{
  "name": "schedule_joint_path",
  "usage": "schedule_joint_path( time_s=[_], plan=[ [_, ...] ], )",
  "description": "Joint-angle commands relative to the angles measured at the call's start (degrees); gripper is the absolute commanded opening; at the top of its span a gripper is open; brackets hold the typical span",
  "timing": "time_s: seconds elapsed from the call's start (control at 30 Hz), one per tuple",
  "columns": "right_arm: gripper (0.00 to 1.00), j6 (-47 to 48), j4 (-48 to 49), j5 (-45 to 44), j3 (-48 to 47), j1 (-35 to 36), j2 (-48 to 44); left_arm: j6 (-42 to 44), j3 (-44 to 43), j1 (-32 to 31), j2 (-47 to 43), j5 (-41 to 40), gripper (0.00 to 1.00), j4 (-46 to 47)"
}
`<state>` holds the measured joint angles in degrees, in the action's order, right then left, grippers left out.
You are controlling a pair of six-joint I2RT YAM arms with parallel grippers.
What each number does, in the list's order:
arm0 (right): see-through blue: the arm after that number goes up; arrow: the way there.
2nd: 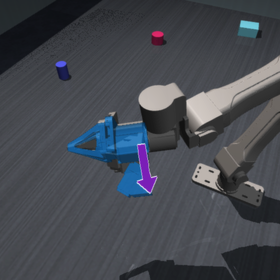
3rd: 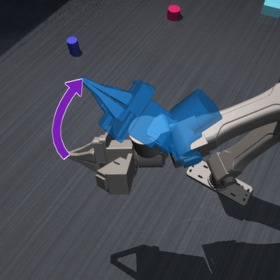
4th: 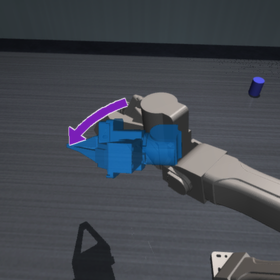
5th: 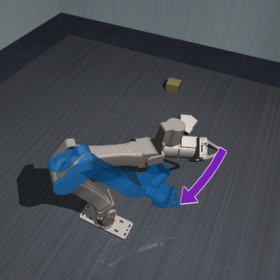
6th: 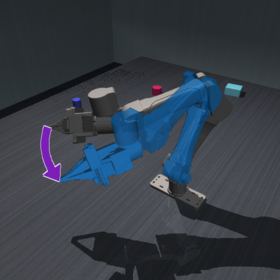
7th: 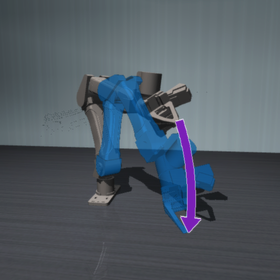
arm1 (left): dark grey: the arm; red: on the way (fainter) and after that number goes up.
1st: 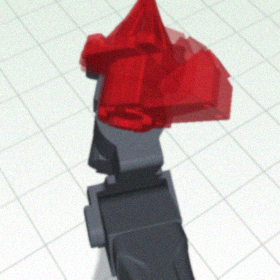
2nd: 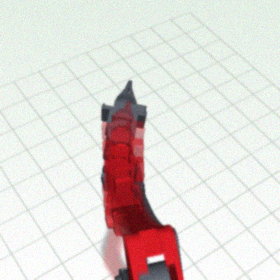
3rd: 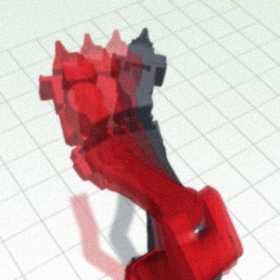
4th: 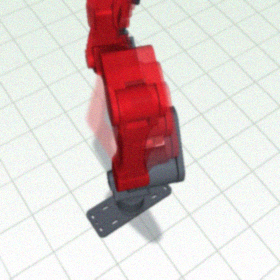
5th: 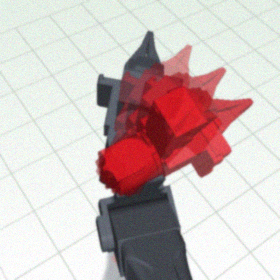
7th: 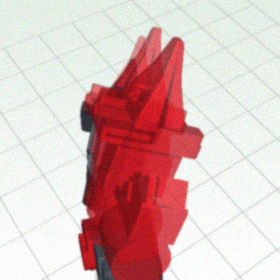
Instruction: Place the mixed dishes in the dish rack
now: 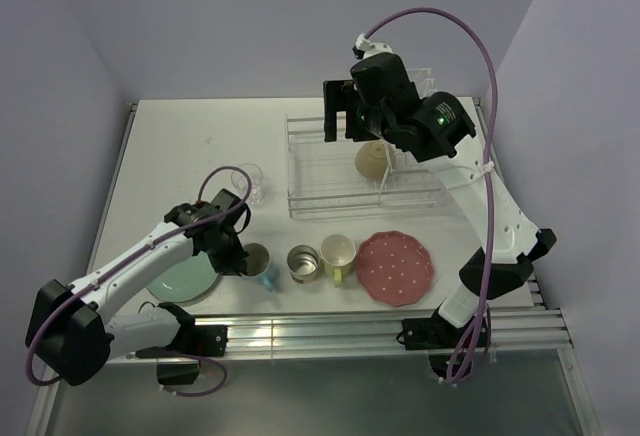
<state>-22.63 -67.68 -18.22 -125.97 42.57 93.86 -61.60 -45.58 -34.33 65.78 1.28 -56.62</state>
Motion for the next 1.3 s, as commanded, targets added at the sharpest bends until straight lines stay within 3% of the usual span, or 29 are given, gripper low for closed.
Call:
schedule_joint_path(
  time_s=[0.0, 0.03, 0.2, 0.43, 0.5, 0.6, 0.77, 0.8, 1.03, 1.27],
  plan=[
    [0.98, 0.9, -0.9, 1.4, -1.0, -1.3, -0.6, 1.4, -3.4, -0.1, -0.3, -0.5, 0.08, -0.6],
    [0.98, 1.0, -1.5, 2.0, -1.6, -1.4, -0.4, 1.6, -4.2, -0.1, -0.6, -0.7, 0.0, -1.8],
    [0.98, 1.3, -3.9, 6.6, -6.4, -2.3, 2.4, 0.2, -11.7, -0.1, -5.5, -0.9, 0.0, -9.3],
    [0.98, -1.9, -2.2, 25.0, -6.0, -4.4, 3.3, 0.3, -30.9, 0.0, -8.2, -0.9, 0.0, -13.7],
    [0.97, -3.6, -1.2, 32.5, -5.6, -5.3, 3.3, 1.7, -34.0, 0.0, -8.9, -0.8, 0.0, -7.8],
    [0.96, -6.8, 1.0, 40.5, -4.9, -6.1, 2.3, 2.1, -32.2, 0.2, -11.6, 0.1, 0.0, 3.1],
    [0.95, -12.7, 8.4, 51.0, 1.2, -7.2, -1.5, -4.4, -20.9, 4.5, -18.0, 8.9, 0.0, 27.2],
    [0.95, -13.5, 10.5, 53.5, 2.2, -7.5, -2.8, -5.5, -17.0, 5.1, -18.7, 10.1, 0.0, 35.8],
    [0.93, -16.0, 13.6, 56.4, 6.9, -7.7, -6.9, -15.4, -9.3, 12.7, -19.6, 19.9, 0.0, 64.0],
    [0.91, -17.2, 18.6, 58.9, 12.1, -7.7, -9.7, -25.7, -5.1, 14.9, -16.4, 23.2, 0.0, 84.6]
  ],
)
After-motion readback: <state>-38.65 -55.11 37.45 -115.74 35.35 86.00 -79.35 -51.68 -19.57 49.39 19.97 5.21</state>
